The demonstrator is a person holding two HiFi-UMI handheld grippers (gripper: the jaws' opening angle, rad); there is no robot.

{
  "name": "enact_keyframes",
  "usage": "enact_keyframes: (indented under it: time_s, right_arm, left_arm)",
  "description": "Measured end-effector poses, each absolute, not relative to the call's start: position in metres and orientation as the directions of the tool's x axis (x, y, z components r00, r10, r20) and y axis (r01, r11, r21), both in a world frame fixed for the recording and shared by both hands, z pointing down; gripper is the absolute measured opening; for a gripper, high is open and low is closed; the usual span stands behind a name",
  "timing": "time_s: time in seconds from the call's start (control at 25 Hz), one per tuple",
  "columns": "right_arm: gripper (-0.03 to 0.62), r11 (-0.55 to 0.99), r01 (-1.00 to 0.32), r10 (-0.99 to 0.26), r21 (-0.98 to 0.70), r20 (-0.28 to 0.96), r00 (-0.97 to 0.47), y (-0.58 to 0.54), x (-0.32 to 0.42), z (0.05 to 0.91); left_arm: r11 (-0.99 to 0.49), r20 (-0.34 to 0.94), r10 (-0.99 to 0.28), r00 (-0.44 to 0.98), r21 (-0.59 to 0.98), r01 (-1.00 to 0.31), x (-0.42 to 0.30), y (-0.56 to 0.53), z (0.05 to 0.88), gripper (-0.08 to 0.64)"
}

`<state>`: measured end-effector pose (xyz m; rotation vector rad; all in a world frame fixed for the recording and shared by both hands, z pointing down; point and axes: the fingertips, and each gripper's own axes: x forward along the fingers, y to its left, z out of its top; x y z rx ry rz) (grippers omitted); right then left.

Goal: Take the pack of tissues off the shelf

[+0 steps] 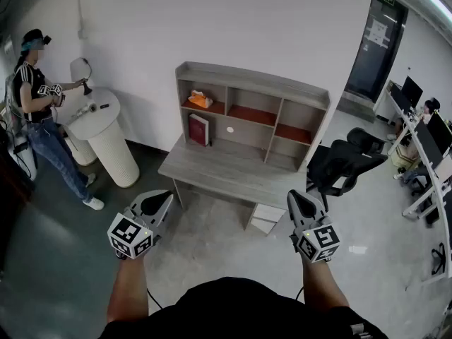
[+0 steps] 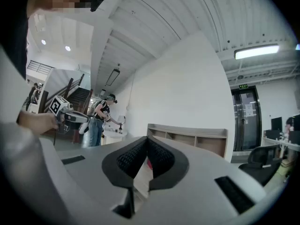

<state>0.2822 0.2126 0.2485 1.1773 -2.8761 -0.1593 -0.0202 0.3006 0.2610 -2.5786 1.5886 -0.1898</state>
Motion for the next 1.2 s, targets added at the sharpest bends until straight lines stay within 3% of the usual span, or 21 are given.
enact_keyframes:
  time_s: [0.88, 1.2]
  right_arm:
    - [0.009, 0.768, -0.639, -0.640, 0.033, 0.000, -0.769, 0.109, 0.342, 0.284]
    - [0.009, 0.786, -0.618, -0.618, 0.010, 0.053, -0.784, 0.090, 0.325, 0.308]
  left_arm:
    - [-0.397, 0.125, -0.916, 0.381, -0.144, -0.907, 0.052, 0.234, 0.279, 0.018]
    - [-0.376, 0.137, -0.922, 0.361, -0.107, -0.920, 0.034, 0.218, 0.301, 0.018]
